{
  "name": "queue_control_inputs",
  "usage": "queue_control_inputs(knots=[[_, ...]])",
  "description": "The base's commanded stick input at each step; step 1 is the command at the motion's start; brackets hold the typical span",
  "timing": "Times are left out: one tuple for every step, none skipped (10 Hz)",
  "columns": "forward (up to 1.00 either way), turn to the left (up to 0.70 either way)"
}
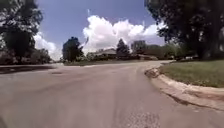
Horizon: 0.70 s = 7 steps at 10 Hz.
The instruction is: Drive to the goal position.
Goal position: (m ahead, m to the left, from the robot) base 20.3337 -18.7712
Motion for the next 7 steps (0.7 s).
queue_control_inputs(knots=[[0.70, 0.00], [0.70, 0.00], [0.70, 0.00], [0.70, 0.00], [0.70, 0.00], [0.70, 0.00], [0.70, 0.00]])
